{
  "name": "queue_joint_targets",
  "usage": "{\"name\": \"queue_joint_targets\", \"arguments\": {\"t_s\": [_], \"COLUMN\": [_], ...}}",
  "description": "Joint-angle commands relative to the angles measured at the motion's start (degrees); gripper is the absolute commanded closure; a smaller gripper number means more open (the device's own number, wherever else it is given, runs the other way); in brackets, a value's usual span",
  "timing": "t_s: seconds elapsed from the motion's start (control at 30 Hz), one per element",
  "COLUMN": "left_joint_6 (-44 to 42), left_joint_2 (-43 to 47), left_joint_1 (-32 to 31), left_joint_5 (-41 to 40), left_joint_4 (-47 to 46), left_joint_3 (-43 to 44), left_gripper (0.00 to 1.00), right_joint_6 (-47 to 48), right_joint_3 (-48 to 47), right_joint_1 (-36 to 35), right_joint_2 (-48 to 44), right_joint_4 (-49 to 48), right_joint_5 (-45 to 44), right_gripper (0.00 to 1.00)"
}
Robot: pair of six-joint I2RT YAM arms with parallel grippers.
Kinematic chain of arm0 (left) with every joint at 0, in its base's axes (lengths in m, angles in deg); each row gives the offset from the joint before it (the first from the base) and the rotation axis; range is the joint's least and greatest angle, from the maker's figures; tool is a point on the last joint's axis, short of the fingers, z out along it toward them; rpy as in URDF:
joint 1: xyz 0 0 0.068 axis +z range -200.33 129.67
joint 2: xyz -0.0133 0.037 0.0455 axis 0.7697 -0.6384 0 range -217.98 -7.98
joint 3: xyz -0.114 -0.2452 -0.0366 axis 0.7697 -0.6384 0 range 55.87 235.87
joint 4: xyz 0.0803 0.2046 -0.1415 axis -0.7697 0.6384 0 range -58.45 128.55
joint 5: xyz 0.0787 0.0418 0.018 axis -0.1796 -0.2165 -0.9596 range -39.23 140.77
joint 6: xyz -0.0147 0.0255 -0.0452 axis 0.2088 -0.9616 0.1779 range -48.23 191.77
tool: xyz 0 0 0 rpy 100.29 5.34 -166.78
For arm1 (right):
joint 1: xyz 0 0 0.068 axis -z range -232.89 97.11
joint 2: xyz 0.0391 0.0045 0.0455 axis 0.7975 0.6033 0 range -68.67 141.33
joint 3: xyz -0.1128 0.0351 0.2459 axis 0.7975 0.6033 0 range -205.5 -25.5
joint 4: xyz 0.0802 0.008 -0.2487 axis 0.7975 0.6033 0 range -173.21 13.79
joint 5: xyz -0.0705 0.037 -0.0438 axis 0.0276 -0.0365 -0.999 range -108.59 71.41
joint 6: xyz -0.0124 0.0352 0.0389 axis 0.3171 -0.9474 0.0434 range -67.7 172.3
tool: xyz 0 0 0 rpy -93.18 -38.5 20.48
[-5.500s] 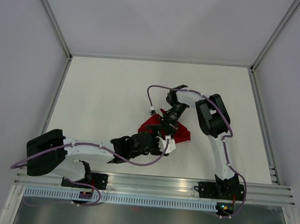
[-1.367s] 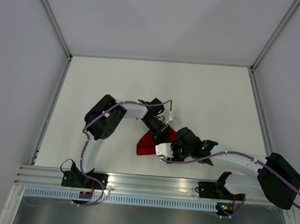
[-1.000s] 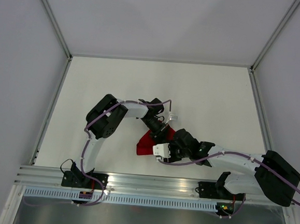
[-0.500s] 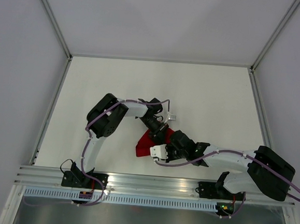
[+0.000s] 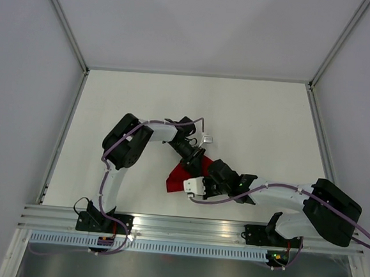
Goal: Fold the napkin, place the utensils inside, and roll it up
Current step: Roll the napkin with the utensil
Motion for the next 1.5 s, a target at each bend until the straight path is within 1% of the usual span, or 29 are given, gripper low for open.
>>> {"name": "queue_joint_targets", "arguments": {"t_s": [0.0, 0.13, 0.2, 0.3, 0.33, 0.4, 0.43, 0.47, 0.5, 0.57, 0.6, 0.67, 0.7, 0.73, 0.77, 0.8, 0.83, 0.93, 0.97, 1.03, 1.07, 1.1, 1.17, 1.2, 1.23, 1.27, 1.33, 1.37, 1.47], "left_joint_6": [4.4, 8.6, 11.4, 17.0, 18.9, 23.5, 25.2, 28.0, 29.1, 32.1, 33.3, 35.7, 36.2, 36.5, 36.1, 35.3, 34.3, 26.6, 21.0, 14.6, 7.3, 3.5, -6.4, -8.6, -10.6, -14.9, -20.6, -22.5, -27.5], "left_joint_2": [4.5, 9.2, 11.0, 16.1, 17.3, 22.5, 24.6, 28.5, 31.1, 35.9, 41.7, 47.6, 53.1, 56.1, 58.7, 61.0, 64.8, 69.2, 69.8, 71.0, 71.0, 70.7, 68.8, 67.6, 66.4, 63.6, 60.7, 58.8, 52.4], "left_joint_1": [3.6, 7.1, 8.7, 10.6, 10.9, 11.9, 12.3, 12.4, 12.4, 12.4, 12.4, 12.3, 12.3, 12.4, 12.2, 11.9, 11.8, 9.6, 8.3, 3.3, 1.0, -3.8, -8.0, -11.6, -13.2, -16.5, -19.5, -22.2, -26.1], "left_joint_5": [-5.6, -7.4, -8.5, -12.0, -13.5, -18.7, -20.5, -23.1, -28.2, -33.8, -40.6, -46.8, -52.8, -55.2, -57.5, -60.1, -62.0, -62.5, -63.3, -65.8, -67.9, -71.3, -72.7, -74.0, -74.9, -75.8, -78.3, -80.2, -81.4], "left_joint_4": [-6.9, -11.5, -13.9, -20.9, -25.2, -29.0, -33.9, -35.0, -38.4, -45.5, -47.7, -54.1, -60.5, -64.9, -68.2, -73.4, -74.2, -74.4, -74.1, -74.0, -73.7, -74.0, -72.7, -71.1, -69.8, -69.0, -67.6, -67.5, -66.3], "left_joint_3": [-1.4, -3.0, -4.3, -8.1, -10.6, -13.0, -15.9, -17.5, -19.1, -24.9, -27.3, -35.5, -38.4, -44.7, -47.5, -49.9, -52.7, -53.9, -53.8, -53.6, -53.4, -53.0, -52.0, -50.1, -49.4, -48.8, -47.2, -46.7, -45.1], "left_gripper": [0.59, 0.58, 0.58, 0.58, 0.57, 0.58, 0.58, 0.58, 0.58, 0.58, 0.58, 0.57, 0.56, 0.53, 0.51, 0.49, 0.48, 0.47, 0.46, 0.45, 0.44, 0.44, 0.43, 0.43, 0.43, 0.43, 0.43, 0.43, 0.42], "right_joint_6": [-1.1, -0.8, -0.2, 1.1, 2.3, 3.5, 5.2, 5.7, 6.2, 8.2, 9.0, 11.2, 11.9, 12.6, 13.3, 15.1, 16.1, 18.0, 18.2, 18.4, 18.1, 17.6, 16.4, 15.7, 15.4, 15.5, 14.4, 14.2, 13.5], "right_joint_3": [-0.1, -1.6, -3.3, -6.4, -8.2, -10.3, -12.5, -13.6, -14.6, -18.8, -20.3, -24.7, -26.1, -29.1, -30.7, -32.4, -35.6, -40.9, -41.9, -44.3, -44.7, -45.1, -46.7, -47.2, -48.7, -49.4, -50.5, -50.8, -52.5], "right_joint_1": [0.7, 2.5, 5.0, 8.8, 9.9, 12.9, 13.8, 15.5, 16.2, 18.3, 19.0, 21.1, 21.9, 22.7, 23.9, 24.5, 25.0, 26.7, 27.3, 27.5, 27.8, 27.7, 27.9, 27.8, 27.7, 27.9, 27.9, 27.9, 27.9], "right_joint_2": [1.8, 2.2, 2.9, 4.8, 5.5, 7.9, 8.7, 9.5, 11.6, 14.1, 16.7, 19.5, 22.3, 23.6, 25.1, 28.1, 29.7, 35.6, 36.9, 39.9, 40.7, 41.9, 42.8, 43.9, 44.5, 45.6, 46.4, 47.1, 49.0], "right_joint_4": [6.7, 9.0, 11.4, 15.0, 16.0, 19.9, 21.2, 22.4, 24.7, 27.9, 31.8, 35.4, 38.4, 40.1, 42.0, 46.1, 48.2, 53.8, 54.7, 56.6, 56.9, 56.6, 57.0, 57.5, 58.0, 58.6, 59.2, 59.7, 61.0], "right_joint_5": [1.8, 5.4, 7.6, 12.7, 15.2, 18.2, 20.9, 22.0, 23.0, 26.8, 28.6, 30.5, 32.4, 33.2, 33.8, 35.1, 35.7, 36.9, 37.2, 37.3, 36.9, 36.9, 36.4, 36.4, 36.2, 36.2, 35.8, 35.6, 35.2], "right_gripper": [0.98, 0.99, 1.0, 1.0, 1.0, 0.99, 0.99, 0.99, 1.0, 1.0, 0.99, 0.99, 1.0, 1.0, 1.0, 0.99, 1.0, 0.99, 0.99, 1.0, 0.99, 1.0, 0.99, 0.99, 0.99, 0.99, 0.99, 1.0, 1.0]}}
